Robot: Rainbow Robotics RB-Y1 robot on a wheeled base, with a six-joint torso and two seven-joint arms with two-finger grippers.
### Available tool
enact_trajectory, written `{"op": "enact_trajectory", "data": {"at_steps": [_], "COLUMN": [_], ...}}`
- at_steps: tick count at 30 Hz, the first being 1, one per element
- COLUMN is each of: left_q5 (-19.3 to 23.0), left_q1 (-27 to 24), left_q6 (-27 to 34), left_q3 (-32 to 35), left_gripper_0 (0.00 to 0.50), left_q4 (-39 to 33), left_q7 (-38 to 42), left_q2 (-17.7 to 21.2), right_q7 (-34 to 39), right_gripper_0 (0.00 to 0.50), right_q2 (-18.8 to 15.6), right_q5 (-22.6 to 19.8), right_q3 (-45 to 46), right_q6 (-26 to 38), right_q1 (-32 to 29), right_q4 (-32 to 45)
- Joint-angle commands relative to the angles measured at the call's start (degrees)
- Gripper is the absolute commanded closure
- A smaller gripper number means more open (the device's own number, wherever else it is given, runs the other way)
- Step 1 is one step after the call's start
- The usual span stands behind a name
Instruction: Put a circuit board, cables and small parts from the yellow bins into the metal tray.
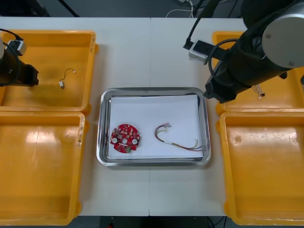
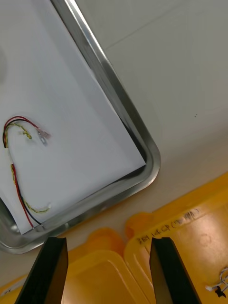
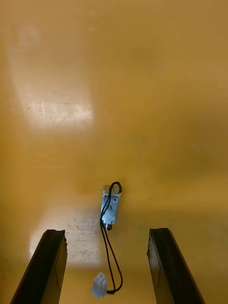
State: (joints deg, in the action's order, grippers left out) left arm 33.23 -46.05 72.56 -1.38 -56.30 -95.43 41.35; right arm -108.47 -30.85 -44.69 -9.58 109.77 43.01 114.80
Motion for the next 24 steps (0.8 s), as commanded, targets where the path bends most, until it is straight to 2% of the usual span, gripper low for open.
{"op": "enact_trajectory", "data": {"at_steps": [1,13,19,24], "left_q5": [1.0,1.8,1.8,2.0], "left_q1": [-3.0,-3.0,-3.0,-3.0], "left_q6": [-1.5,-5.9,-6.1,-7.1], "left_q3": [-1.8,-3.5,-3.5,-3.5], "left_gripper_0": [0.000,0.000,0.000,0.000], "left_q4": [0.6,3.6,3.7,4.6], "left_q7": [-5.0,-5.2,-5.1,-5.1], "left_q2": [2.7,2.6,2.2,1.8], "right_q7": [1.8,2.1,2.1,2.1], "right_gripper_0": [0.000,0.000,0.000,0.000], "right_q2": [-3.4,-3.6,-3.6,-3.5], "right_q5": [-0.6,6.3,9.3,10.5], "right_q3": [6.0,14.7,17.1,19.2], "right_q6": [0.2,0.2,0.2,0.2], "right_q1": [2.5,4.4,5.8,7.4], "right_q4": [-2.6,-14.6,-19.3,-24.0]}}
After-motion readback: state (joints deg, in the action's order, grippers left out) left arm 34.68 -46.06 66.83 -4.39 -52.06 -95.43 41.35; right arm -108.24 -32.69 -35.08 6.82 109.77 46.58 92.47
